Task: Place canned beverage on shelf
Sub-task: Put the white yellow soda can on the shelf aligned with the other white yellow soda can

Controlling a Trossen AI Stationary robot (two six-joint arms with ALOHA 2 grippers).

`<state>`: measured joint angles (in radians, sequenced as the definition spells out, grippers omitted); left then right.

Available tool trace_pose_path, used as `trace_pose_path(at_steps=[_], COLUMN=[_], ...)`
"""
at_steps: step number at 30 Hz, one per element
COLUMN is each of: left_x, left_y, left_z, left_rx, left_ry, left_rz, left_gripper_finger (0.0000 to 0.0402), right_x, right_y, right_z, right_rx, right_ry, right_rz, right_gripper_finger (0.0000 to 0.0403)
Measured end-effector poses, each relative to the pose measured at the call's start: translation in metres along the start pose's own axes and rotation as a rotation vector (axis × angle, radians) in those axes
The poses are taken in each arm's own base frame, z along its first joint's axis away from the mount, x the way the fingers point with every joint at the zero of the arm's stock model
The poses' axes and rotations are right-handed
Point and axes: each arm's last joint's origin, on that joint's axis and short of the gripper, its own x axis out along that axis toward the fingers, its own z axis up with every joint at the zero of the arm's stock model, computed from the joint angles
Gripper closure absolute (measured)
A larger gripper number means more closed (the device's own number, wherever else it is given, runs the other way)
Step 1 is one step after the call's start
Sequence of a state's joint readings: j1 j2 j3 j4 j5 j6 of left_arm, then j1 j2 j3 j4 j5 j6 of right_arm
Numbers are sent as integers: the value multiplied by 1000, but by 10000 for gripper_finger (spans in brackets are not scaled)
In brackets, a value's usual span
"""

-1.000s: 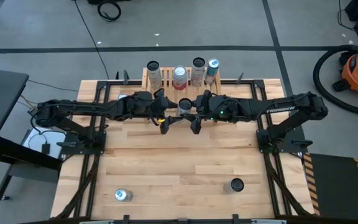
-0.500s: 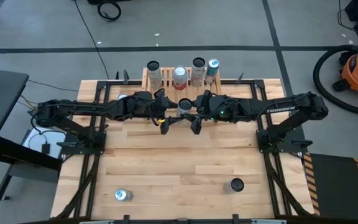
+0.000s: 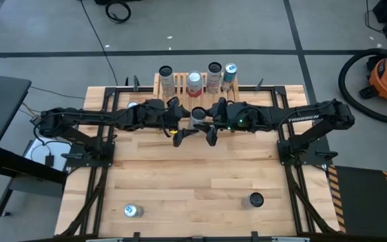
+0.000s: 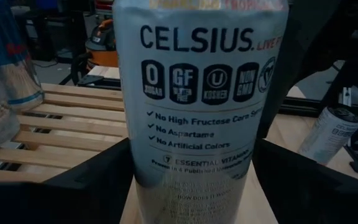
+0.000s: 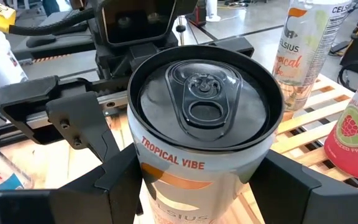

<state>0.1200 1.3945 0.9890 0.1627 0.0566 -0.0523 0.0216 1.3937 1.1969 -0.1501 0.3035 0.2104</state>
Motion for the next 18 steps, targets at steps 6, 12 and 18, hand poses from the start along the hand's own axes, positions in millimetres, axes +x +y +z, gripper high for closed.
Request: trace_pose_path(at_steps=[6, 12, 18], left_x=[0, 0, 0], left_y=[0, 0, 0], left_z=[0, 1, 1], left_rx=[-6, -16, -41], left_ry=[-1, -8, -10], left_rz=[1, 1, 8], left_gripper_finger=[83, 83, 83], right_x=[1, 4, 6], right_y=[0, 1, 1], right_z=[0, 0, -1], right_rx=[-1, 0, 0], right_ry=[0, -8, -8], right_rz=[-1, 16, 17], right_gripper_finger=[146, 146, 146])
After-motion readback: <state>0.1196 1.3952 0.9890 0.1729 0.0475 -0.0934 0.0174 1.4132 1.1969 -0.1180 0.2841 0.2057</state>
